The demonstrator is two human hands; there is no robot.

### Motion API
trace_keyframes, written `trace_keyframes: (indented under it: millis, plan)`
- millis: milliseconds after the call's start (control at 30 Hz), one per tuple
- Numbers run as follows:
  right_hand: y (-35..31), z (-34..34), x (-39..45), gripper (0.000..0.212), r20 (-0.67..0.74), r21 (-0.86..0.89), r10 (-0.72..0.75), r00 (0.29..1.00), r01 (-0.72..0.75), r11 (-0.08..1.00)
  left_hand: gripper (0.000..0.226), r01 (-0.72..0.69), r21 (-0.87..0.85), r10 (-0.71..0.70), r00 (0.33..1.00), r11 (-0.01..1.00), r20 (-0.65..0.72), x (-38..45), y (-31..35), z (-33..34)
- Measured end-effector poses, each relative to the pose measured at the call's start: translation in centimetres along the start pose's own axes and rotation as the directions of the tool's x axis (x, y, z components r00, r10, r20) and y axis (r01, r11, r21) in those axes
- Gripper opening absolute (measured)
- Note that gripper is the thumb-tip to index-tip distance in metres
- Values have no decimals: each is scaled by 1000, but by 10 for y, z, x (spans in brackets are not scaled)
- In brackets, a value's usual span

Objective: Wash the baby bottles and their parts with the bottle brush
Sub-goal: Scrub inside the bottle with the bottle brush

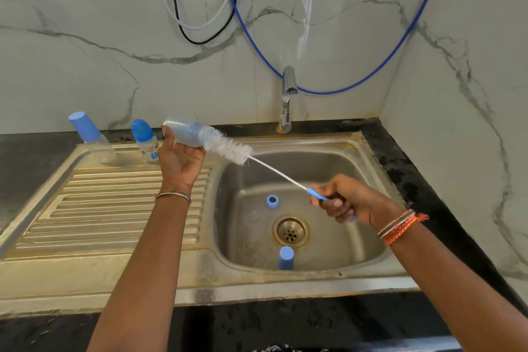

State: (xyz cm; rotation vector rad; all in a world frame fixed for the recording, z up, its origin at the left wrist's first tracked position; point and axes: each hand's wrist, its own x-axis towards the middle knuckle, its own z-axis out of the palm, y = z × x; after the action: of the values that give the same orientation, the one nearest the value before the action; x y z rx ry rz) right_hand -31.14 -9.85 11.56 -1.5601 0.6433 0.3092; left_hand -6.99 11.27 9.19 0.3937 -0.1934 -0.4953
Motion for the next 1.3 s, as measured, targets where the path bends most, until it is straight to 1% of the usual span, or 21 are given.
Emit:
trace_keyframes:
  millis: [100, 200, 267, 333, 400, 467, 500, 567, 633, 667, 733, 800, 833, 900, 933, 1000, 1067, 1133, 1167, 1233, 1300]
  plan:
    - [8, 3, 2, 30, 202, 117, 54, 978, -79, 990, 88, 22, -41, -21, 999, 999, 40, 1, 2, 3]
    - [12, 11, 8, 14, -113, -133, -169, 979, 153, 979, 84, 10, -70, -12, 999, 998, -35, 0, 2, 1]
    - [14, 10, 9, 12, -316, -527, -465, 827, 254, 811, 61, -17, -56, 10, 990, 998, -140, -1, 3, 1]
    - [17, 9, 7, 8, -291, -843, -749, 596, 210, 495, 52, 10, 80, 11, 964, 997, -265, 3, 1, 1]
    - [18, 7, 3, 4, -218, -954, -904, 369, 112, 276, 52, 84, 237, 0, 943, 968, -333, 4, -2, 0]
    - [17, 5, 2, 4, -218, -962, -946, 241, 109, 249, 43, 103, 258, -10, 940, 961, -340, 0, -4, -1]
    - [15, 6, 1, 6, -289, -930, -918, 271, 150, 337, 41, 86, 243, -3, 946, 966, -324, -2, -5, -2]
    - [9, 9, 2, 10, -430, -738, -708, 560, 234, 633, 43, 27, 196, 28, 960, 980, -277, -4, -5, -2]
    - [1, 8, -1, 18, -314, -390, -306, 899, 171, 905, 39, -17, 178, 55, 976, 984, -211, -4, -5, -1]
    - [-2, 7, -4, 22, -160, -174, -122, 980, 94, 980, 41, -23, 172, 56, 981, 985, -186, -3, -5, -2]
    - [-5, 4, -6, 27, 26, 39, -5, 1000, 4, 999, 64, -22, 114, 37, 990, 993, -137, -2, -4, -4]
    - [-1, 3, -2, 23, -115, -163, -147, 982, 127, 978, 92, -26, 105, 38, 992, 994, -121, 0, -3, -7]
    - [2, 6, 0, 17, -260, -375, -309, 915, 199, 905, 98, -42, 111, 56, 991, 993, -118, 1, -3, -7]
    - [6, 10, 3, 7, -448, -687, -629, 635, 206, 697, 98, -63, 104, 77, 989, 993, -129, 4, -4, -7]
    - [7, 12, 3, 8, -473, -740, -711, 520, 204, 641, 94, -61, 96, 74, 988, 994, -137, 3, -6, -6]
    - [10, 13, 6, 12, -486, -745, -769, 415, 264, 613, 66, -58, 67, 68, 986, 996, -154, 1, -11, -3]
    - [10, 11, 9, 13, -503, -696, -715, 486, 262, 668, 34, -47, 48, 56, 978, 998, -202, -1, -12, -1]
    - [5, 7, 9, 21, -408, -460, -440, 800, 236, 856, 29, -53, 40, 59, 980, 998, -191, -3, -11, 0]
    - [2, 6, 6, 24, -244, -266, -225, 943, 158, 951, 29, -53, 56, 62, 983, 997, -171, -5, -10, 1]
    - [-2, 5, -4, 31, 94, -32, 44, 995, -41, 999, 29, -29, 87, 41, 990, 996, -136, -7, -11, 1]
    - [-4, 6, -8, 35, 198, -71, 50, 979, -36, 997, 31, 4, 55, 5, 984, 998, -179, -8, -14, 1]
